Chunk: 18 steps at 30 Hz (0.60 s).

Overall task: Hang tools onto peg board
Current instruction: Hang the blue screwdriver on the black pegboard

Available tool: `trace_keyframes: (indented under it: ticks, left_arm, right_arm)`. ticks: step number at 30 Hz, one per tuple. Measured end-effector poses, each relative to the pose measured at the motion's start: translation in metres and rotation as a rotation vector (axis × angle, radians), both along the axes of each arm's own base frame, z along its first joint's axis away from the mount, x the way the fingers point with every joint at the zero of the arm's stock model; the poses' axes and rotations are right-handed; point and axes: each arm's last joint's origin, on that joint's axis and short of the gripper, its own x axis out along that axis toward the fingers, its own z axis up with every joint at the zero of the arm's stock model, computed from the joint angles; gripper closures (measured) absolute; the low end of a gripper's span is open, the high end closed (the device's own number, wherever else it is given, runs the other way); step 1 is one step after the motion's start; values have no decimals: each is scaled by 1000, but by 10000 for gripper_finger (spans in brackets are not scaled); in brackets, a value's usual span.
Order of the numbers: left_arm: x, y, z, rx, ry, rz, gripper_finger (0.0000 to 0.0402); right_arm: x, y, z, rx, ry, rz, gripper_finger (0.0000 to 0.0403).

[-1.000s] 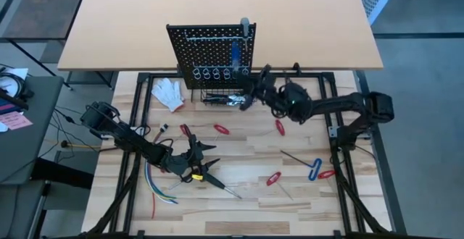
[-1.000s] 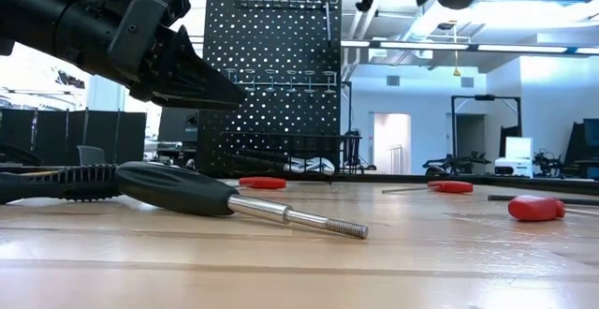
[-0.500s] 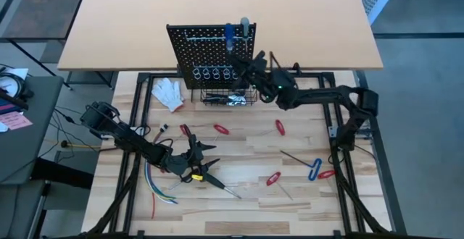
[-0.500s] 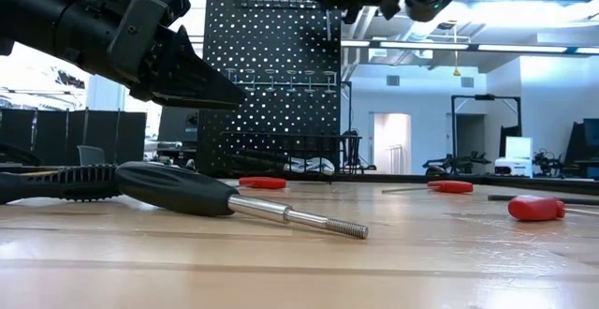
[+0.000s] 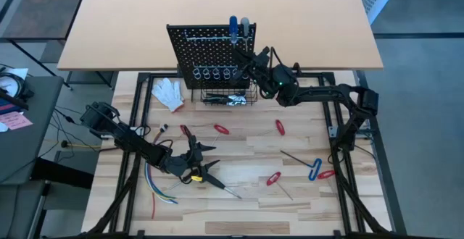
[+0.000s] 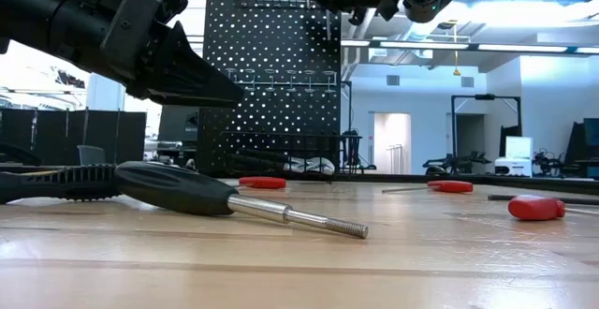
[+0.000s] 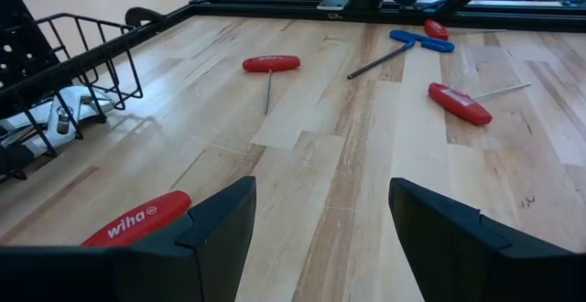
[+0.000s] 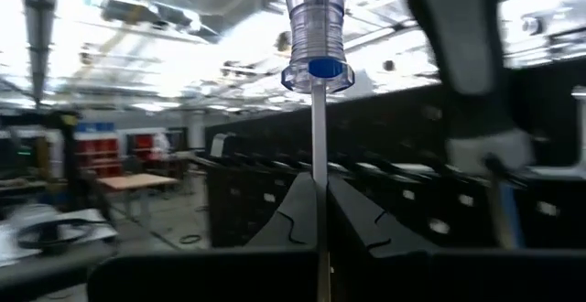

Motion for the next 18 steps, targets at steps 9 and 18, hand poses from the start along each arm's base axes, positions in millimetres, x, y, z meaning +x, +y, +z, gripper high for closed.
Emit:
trace_keyframes:
  ticks: [9, 18]
  left_arm:
    - [0, 0, 0, -1, -5, 2, 158]
    - [0, 0, 2, -3, -15, 2, 158]
  right_arm:
    - [-1, -8, -5, 34, 37, -31, 394]
    - [-4, -18, -8, 59, 60, -51, 394]
